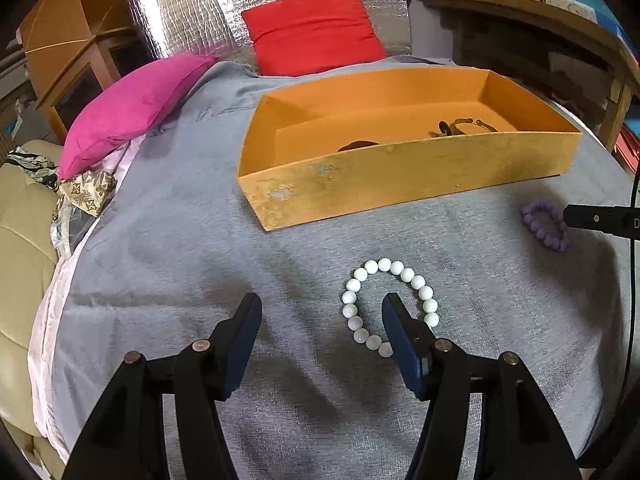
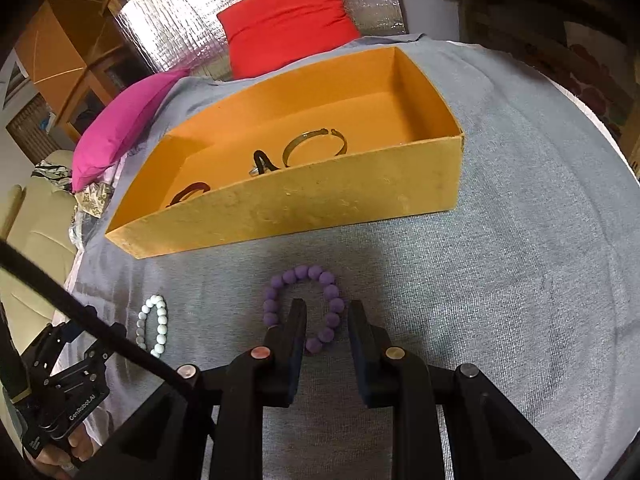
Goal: Organize jewelry
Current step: 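Move both open tools to the white bead and purple bead bracelets, then grasp the white bead bracelet with the left tool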
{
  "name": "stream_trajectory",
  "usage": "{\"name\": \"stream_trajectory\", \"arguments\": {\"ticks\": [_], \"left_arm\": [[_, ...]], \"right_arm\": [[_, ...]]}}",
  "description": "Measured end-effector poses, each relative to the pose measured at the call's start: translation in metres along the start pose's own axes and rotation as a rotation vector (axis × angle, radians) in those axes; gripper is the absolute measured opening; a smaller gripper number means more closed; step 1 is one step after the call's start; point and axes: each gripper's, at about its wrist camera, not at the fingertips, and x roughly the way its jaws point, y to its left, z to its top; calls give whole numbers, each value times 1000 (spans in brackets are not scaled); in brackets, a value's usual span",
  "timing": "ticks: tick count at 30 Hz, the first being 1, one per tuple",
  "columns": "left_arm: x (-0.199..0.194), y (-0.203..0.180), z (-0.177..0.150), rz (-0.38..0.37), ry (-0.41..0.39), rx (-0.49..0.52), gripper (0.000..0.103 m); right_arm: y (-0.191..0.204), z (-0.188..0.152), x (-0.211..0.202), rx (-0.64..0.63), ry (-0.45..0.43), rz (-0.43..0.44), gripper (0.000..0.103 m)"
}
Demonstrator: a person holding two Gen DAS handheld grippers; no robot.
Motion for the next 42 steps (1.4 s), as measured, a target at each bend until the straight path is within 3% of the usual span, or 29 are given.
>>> {"name": "stream_trajectory", "arguments": {"ticks": [17, 22, 25, 27, 29, 35, 38, 40, 42], "left_arm": [[12, -6, 2, -26, 34, -7, 63], [22, -8, 4, -122, 68, -44, 63], [30, -10, 3, -185, 96, -57, 64], [34, -9, 2, -225, 106, -82, 68], [39, -8, 0, -250, 123, -106, 68], [42, -6, -1, -280, 78, -128, 68], [41, -8, -1, -260, 63, -118, 50], [41, -8, 0, -262, 56, -120, 27], [41, -7, 1, -266, 55, -123, 19]], "right_arm": [[6, -2, 19, -21, 21, -29, 23], [18, -3, 26, -89, -10, -85, 23], [30, -5, 29, -169, -33, -144, 13], [34, -6, 29, -197, -50, -168, 13], [35, -6, 27, -201, -58, -167, 13], [28, -2, 16, -168, -87, -140, 12], [25, -2, 10, -155, -95, -124, 12], [24, -1, 7, -151, -102, -115, 12], [24, 0, 4, -148, -111, -108, 12]]}}
